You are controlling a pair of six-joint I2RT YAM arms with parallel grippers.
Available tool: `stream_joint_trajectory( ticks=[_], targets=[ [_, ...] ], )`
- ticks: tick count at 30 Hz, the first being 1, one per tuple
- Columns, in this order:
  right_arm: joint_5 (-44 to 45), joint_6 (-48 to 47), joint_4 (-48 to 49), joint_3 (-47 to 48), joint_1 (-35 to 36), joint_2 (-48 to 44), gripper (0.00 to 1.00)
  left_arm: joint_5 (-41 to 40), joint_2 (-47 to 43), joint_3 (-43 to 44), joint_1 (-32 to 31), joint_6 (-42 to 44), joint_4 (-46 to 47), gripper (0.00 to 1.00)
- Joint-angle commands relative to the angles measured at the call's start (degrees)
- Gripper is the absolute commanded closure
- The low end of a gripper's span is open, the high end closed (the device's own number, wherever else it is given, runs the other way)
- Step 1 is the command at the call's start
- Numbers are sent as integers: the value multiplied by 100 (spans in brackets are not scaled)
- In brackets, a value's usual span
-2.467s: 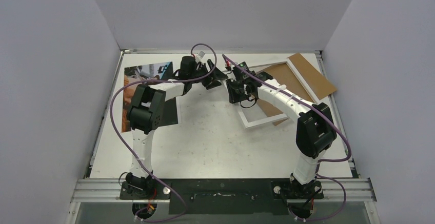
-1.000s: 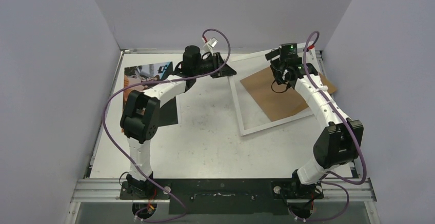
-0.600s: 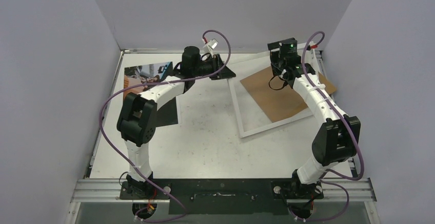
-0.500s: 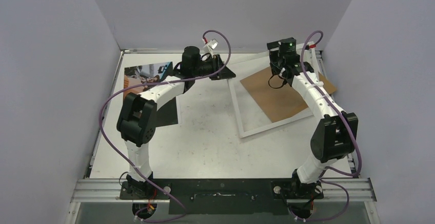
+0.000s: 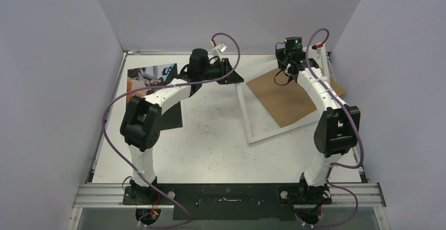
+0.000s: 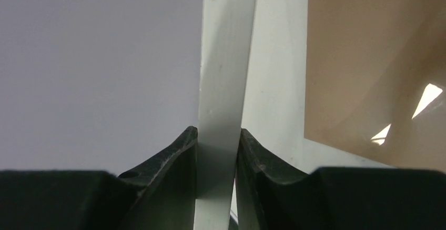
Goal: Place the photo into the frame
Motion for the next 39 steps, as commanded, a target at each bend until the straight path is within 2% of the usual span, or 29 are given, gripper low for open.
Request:
stream_joint_trajectory(
  ticks=[1, 3, 5, 7, 9, 12, 17, 21, 23, 26, 29, 34, 39],
  targets=[
    [659, -135, -93, 258, 13, -225, 81, 17, -456, 106, -53, 372, -168, 100],
    [1035, -259, -251, 299, 86, -377, 87, 8, -496, 188, -47, 444, -404, 82],
    [1360, -371, -369, 285, 167, -595, 91, 2, -565, 302, -47, 526, -648, 57],
    [1673, -477, -485, 254, 258, -843, 93, -30, -669, 388, -35, 605, -852, 39],
    [1973, -600, -620, 203, 362, -1096, 95, 61, -759, 493, -2, 690, -1091, 30],
    [2410, -797, -685, 38, 528, -1495, 96, 402, -908, 566, 89, 723, -1301, 22],
    [2837, -1110, -749, -131, 617, -1959, 96, 916, -1227, 740, 296, 1046, -1841, 16],
    [2901, -1383, -699, 9, 654, -2070, 96, 1146, -1541, 794, 573, 1366, -2399, 15],
    [2852, -1505, -612, 77, 668, -2093, 96, 1234, -1722, 953, 823, 1864, -3012, 15],
    [2778, -1703, -474, 186, 704, -2107, 96, 773, -1974, 1278, 1121, 2634, -3905, 15],
    [2620, -1820, -424, 329, 707, -2069, 96, 310, -1975, 1625, 1351, 2926, -4502, 15],
    [2015, -1965, -202, 596, 814, -1975, 96, -1084, -1937, 1796, 1539, 2521, -4690, 15],
    [1143, -2141, -51, 961, 1008, -1767, 96, -1481, -1747, 1949, 1819, 2109, -4747, 15]
  ],
)
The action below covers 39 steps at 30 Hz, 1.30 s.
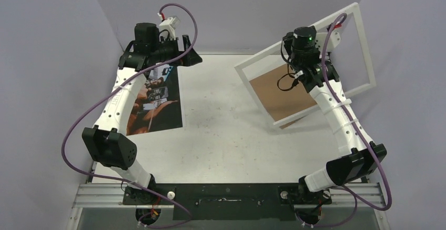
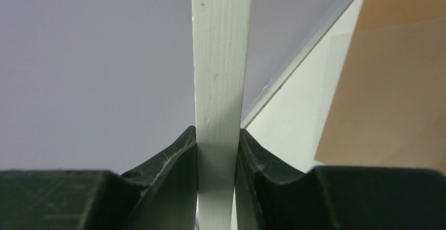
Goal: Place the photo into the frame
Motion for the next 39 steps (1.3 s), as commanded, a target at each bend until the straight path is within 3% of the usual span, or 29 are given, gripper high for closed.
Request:
stream_joint_trajectory(
  ticks=[1, 9, 16, 24, 29, 35, 39],
  targets=[
    [-942, -428, 594, 628, 243, 185, 96, -676, 127, 355, 274, -322, -224, 15],
    [-3004, -698, 827, 1129, 527, 783, 96, -746, 968, 312, 532, -735, -208, 9],
    [-4480, -262, 1680, 1191, 755, 1141, 96, 340, 1821, 442, 385, -819, 117, 3],
    [-5271, 489, 3090, 1244, 1063, 1444, 96, 1463, 1765, -602, 78, -2128, 2498, 5],
    [-5575, 1189, 3937, 1357, 1256, 1718, 97, 1732, 1964, -1070, -111, -3003, 4100, 8],
    [-5812, 1753, 4524, 1568, 1450, 2062, 97, 2004, 2190, -1071, -181, -3231, 4515, 9],
    [-5823, 1806, 4607, 1600, 1542, 2120, 97, 1847, 2196, -1036, -235, -2870, 3907, 10]
  ],
)
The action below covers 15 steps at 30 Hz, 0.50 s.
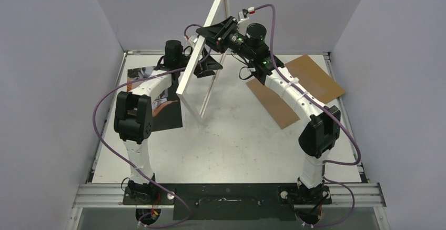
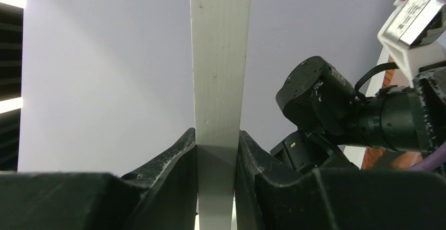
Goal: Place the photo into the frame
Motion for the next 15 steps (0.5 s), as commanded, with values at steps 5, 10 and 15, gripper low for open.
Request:
stream_joint_trajectory(
  ticks=[5, 10, 15],
  targets=[
    [-189, 286, 1040, 480, 135, -133, 97, -969, -66, 213, -48, 1237, -1547, 10],
    [-194, 287, 1057, 466, 144, -161, 97, -1501, -221, 262, -40, 1598, -2010, 10],
    [-195, 279, 1048, 438, 144, -165, 97, -1820, -294, 438, -39, 1826, -2364, 10]
  ],
)
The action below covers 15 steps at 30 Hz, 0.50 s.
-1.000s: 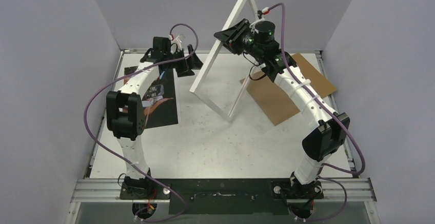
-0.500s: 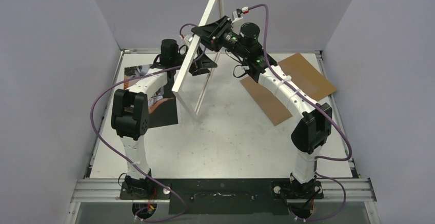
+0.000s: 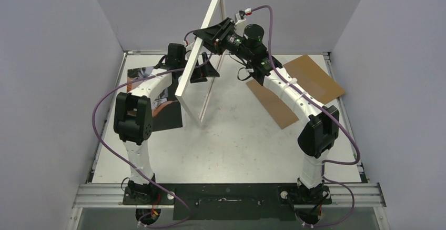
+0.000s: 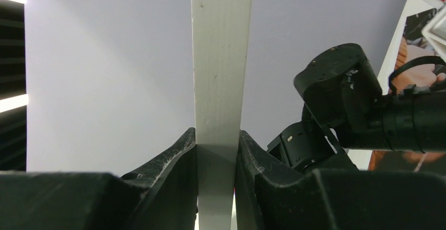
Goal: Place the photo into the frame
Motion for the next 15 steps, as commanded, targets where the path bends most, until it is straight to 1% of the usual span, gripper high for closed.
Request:
stream_joint_trajectory(
  ticks=[1, 5, 9, 11, 14, 15],
  targets=[
    [-82, 50, 1116, 419, 38, -254, 97, -675, -209, 285, 44, 517, -684, 10],
    [-62, 27, 1114, 337, 40, -270, 97, -626, -235, 277, 58, 494, -696, 10],
    [-93, 134, 1275, 304, 52, -259, 97, -126, -99, 267, 51, 392, -590, 10],
    [-106, 175, 1351, 323, 60, -253, 97, -5, -1, 267, 30, 353, -601, 11],
    [-157, 286, 1498, 347, 65, -224, 97, 141, 124, 297, 20, 307, -615, 13],
    [-178, 341, 1558, 348, 63, -220, 97, 188, 155, 314, 28, 302, -623, 15]
  ],
)
